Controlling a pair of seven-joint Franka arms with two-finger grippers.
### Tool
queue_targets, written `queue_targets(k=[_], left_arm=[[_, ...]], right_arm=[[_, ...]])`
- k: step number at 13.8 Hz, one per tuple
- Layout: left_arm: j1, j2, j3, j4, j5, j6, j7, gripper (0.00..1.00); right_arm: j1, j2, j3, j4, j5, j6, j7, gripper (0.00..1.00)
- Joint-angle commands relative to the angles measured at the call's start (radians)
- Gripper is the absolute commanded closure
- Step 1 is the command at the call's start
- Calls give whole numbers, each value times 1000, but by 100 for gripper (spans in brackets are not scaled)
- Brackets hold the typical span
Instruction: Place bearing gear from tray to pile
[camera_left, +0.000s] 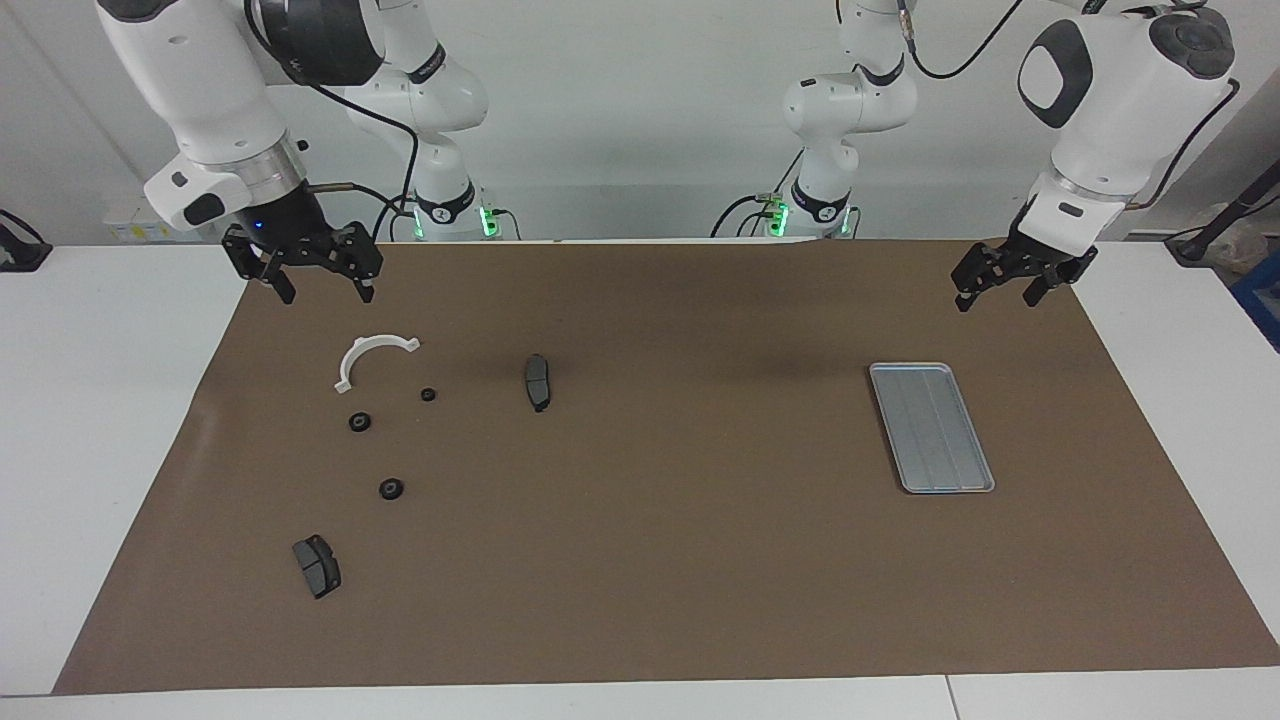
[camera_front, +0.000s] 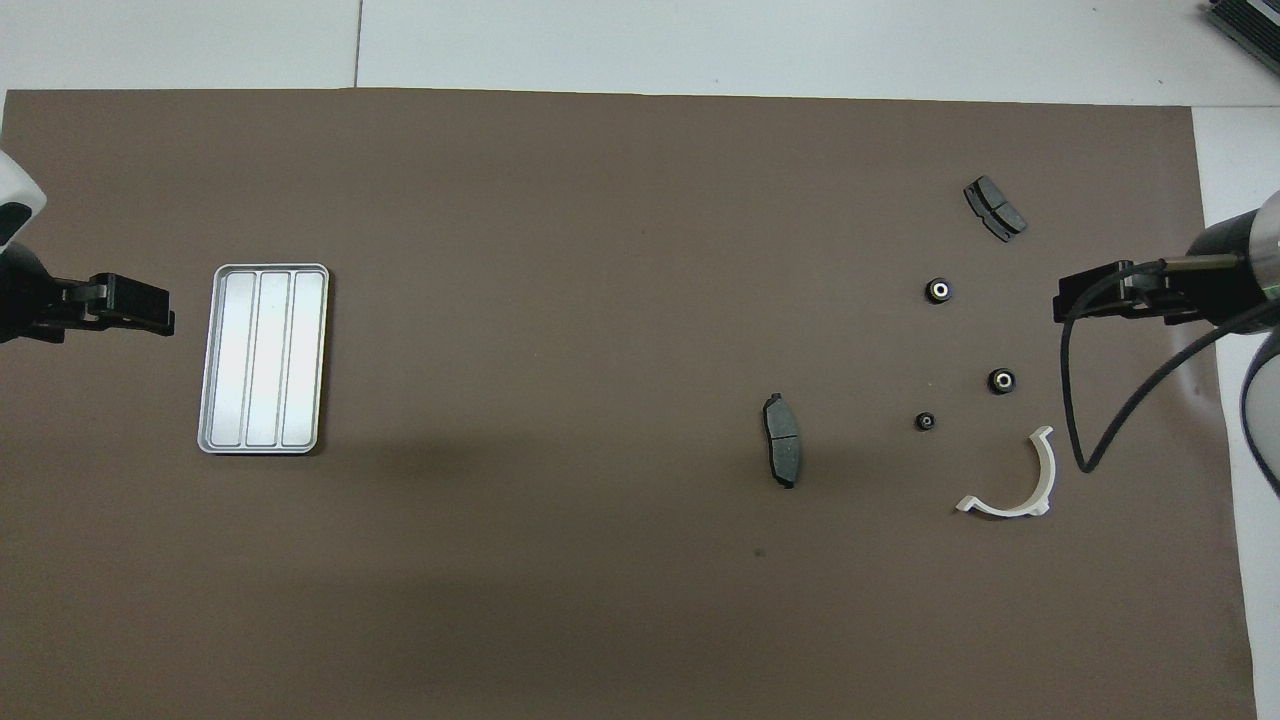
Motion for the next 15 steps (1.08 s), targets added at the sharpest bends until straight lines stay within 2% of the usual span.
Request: queue_targets(k=[1, 15], left_arm=[[-5, -26, 5, -27, -5, 5, 5, 0], [-5, -26, 5, -28, -5, 3, 7, 0]], right_arm=[[-13, 10, 4, 24, 21, -61, 9, 0], [1, -3, 7, 7, 0, -72, 10, 0]])
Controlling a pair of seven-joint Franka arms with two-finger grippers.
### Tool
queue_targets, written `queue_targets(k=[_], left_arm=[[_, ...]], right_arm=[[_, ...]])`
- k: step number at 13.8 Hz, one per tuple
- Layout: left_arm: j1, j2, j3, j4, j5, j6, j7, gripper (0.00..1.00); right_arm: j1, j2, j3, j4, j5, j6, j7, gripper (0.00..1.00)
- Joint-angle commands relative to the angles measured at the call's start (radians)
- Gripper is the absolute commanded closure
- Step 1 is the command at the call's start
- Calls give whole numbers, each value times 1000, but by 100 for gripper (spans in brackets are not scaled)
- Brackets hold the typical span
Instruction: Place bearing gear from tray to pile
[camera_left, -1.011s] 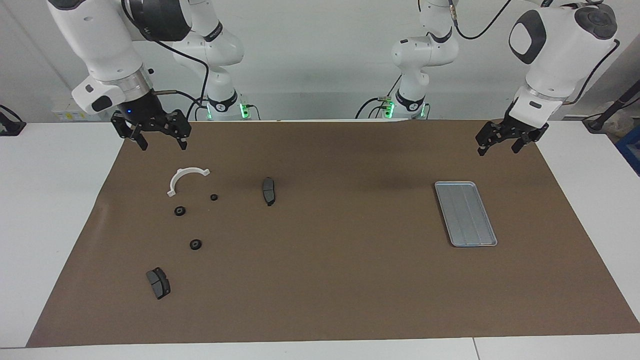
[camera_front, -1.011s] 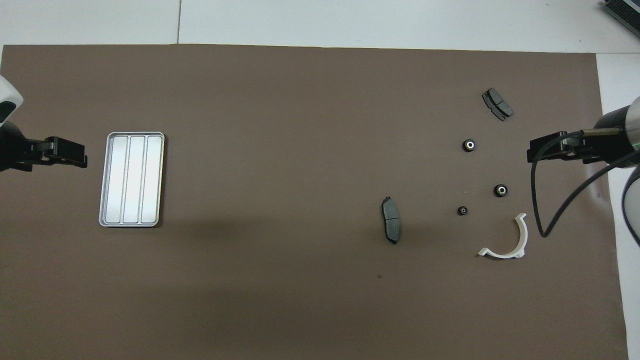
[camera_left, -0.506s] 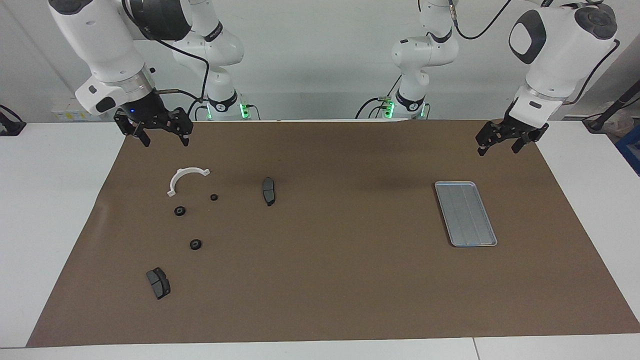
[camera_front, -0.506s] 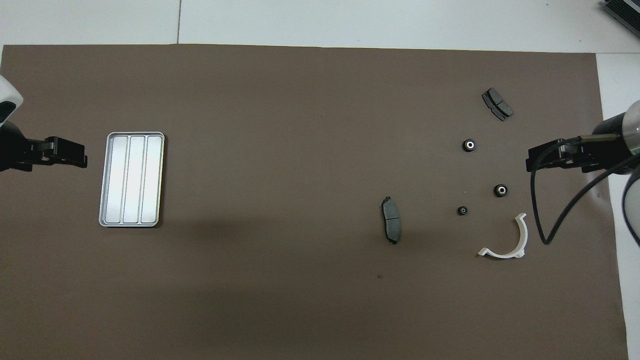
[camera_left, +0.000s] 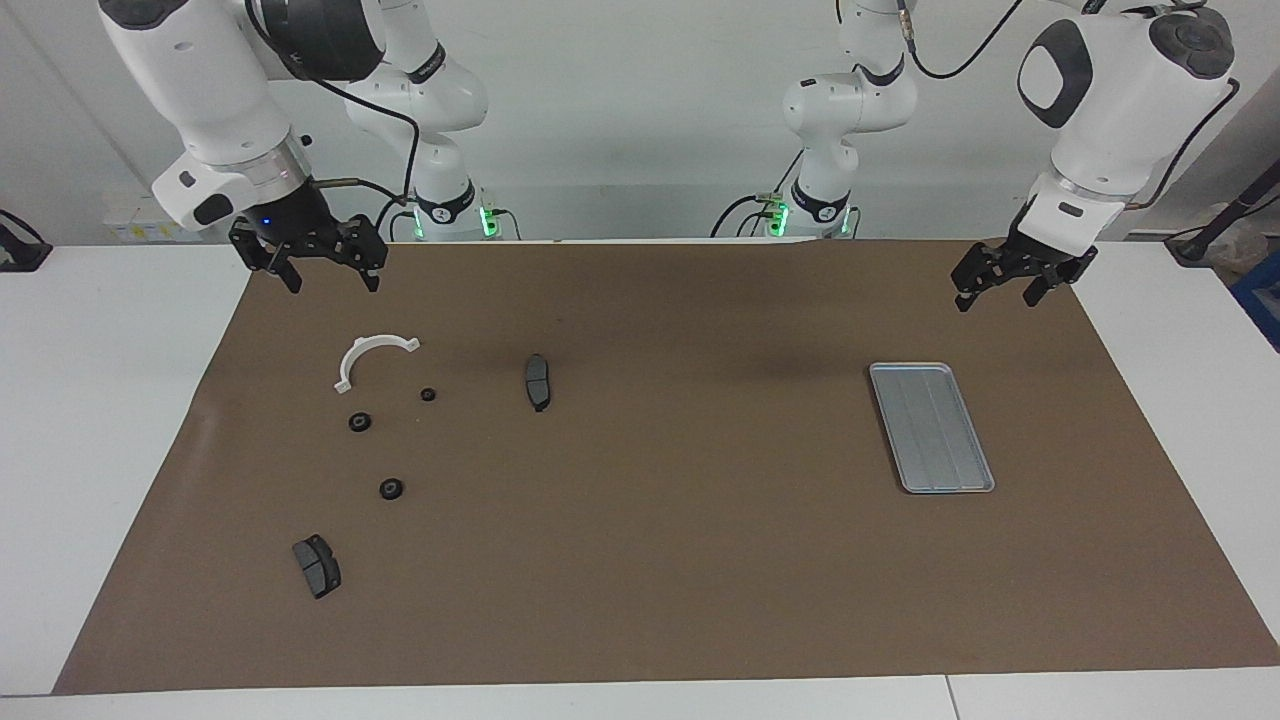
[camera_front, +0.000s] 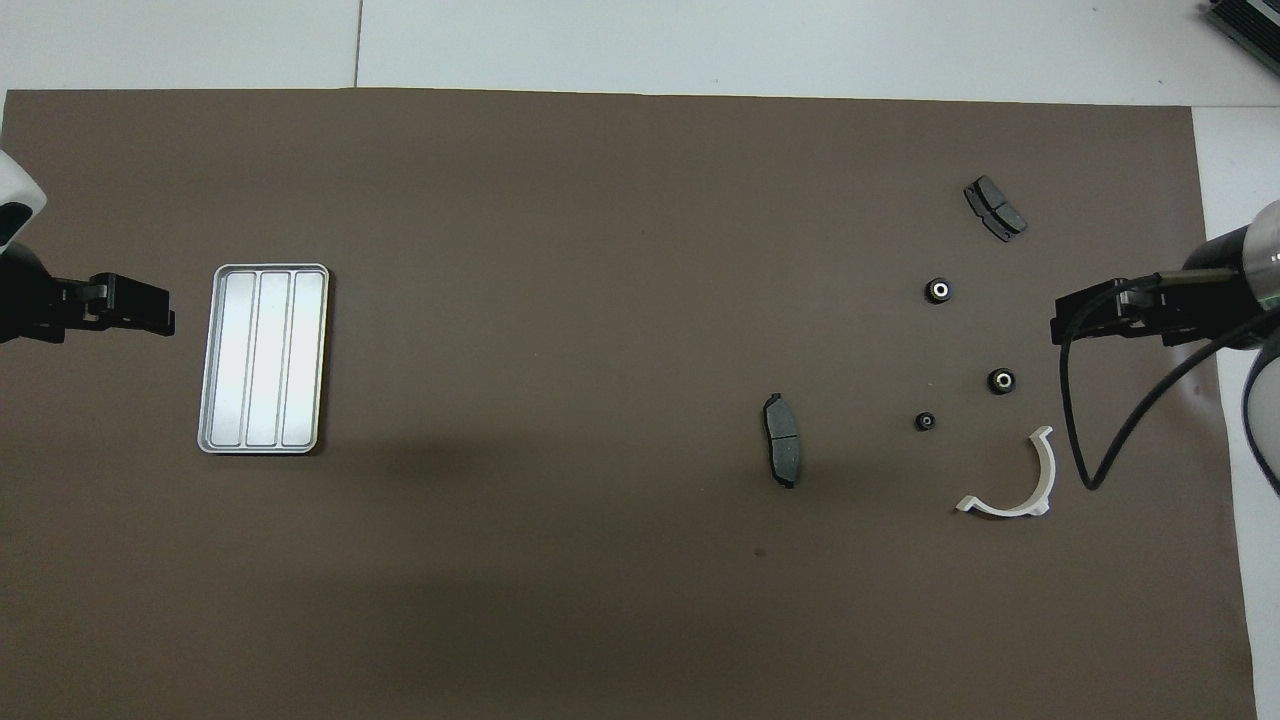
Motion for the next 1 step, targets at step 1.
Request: queue_targets(k=[1], left_arm=[[-5, -26, 5, -28, -5, 3, 7, 0]], right_arm=[[-1, -3, 4, 4, 0, -17, 12, 0]])
